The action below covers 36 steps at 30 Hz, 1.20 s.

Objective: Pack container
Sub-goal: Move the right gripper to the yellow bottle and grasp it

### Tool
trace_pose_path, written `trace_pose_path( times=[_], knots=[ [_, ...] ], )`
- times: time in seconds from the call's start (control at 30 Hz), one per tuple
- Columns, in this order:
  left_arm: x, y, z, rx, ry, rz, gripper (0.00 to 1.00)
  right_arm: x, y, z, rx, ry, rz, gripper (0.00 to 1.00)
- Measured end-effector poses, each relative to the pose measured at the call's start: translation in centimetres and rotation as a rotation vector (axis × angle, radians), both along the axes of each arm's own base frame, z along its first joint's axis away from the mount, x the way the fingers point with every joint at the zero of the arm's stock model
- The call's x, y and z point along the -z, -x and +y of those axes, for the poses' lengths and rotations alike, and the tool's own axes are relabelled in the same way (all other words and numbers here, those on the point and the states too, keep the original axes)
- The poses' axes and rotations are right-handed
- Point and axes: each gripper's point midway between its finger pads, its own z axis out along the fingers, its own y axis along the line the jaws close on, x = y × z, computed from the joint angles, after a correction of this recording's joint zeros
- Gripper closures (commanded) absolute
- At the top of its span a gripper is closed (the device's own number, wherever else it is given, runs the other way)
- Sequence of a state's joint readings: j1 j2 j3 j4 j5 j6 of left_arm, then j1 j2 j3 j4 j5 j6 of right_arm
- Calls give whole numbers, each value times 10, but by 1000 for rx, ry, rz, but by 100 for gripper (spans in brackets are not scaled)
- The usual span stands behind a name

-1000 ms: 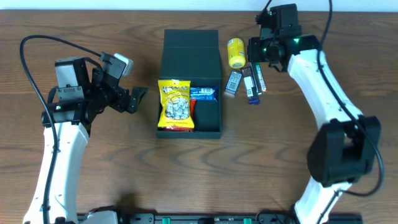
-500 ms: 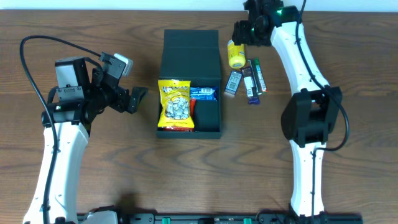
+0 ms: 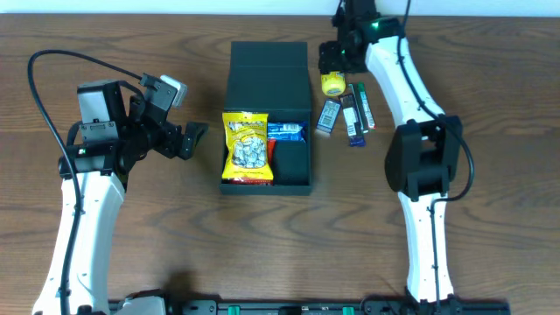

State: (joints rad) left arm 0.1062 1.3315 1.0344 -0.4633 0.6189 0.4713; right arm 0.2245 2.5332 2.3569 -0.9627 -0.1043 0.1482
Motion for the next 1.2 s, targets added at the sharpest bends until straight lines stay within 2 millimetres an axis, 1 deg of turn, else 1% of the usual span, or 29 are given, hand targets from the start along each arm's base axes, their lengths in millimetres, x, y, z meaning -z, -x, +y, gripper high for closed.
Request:
trace_pose_path(
  times=[0.17, 0.43, 0.5, 0.63, 0.87, 0.97, 1.2],
  knots=[
    [1, -1, 2, -10, -12, 1, 5, 4, 0, 7, -7, 35, -9, 29],
    [1, -1, 3, -14, -16, 2, 5, 32, 1, 3, 2, 66, 25, 31],
    [1, -1, 3, -14, -16, 2, 5, 36, 0, 2, 3, 68, 28, 31],
    [1, -1, 3, -14, -16, 2, 5, 36, -2, 2, 6, 71, 17, 32],
    [1, -1, 3, -14, -16, 2, 5, 37, -3, 1, 8, 75, 15, 37],
    [1, -1, 3, -14, -16, 2, 5, 38, -3, 1, 7, 75, 16, 43],
    [1, -1, 3, -14, -16, 2, 5, 37, -1, 1, 7, 77, 27, 52]
  ],
)
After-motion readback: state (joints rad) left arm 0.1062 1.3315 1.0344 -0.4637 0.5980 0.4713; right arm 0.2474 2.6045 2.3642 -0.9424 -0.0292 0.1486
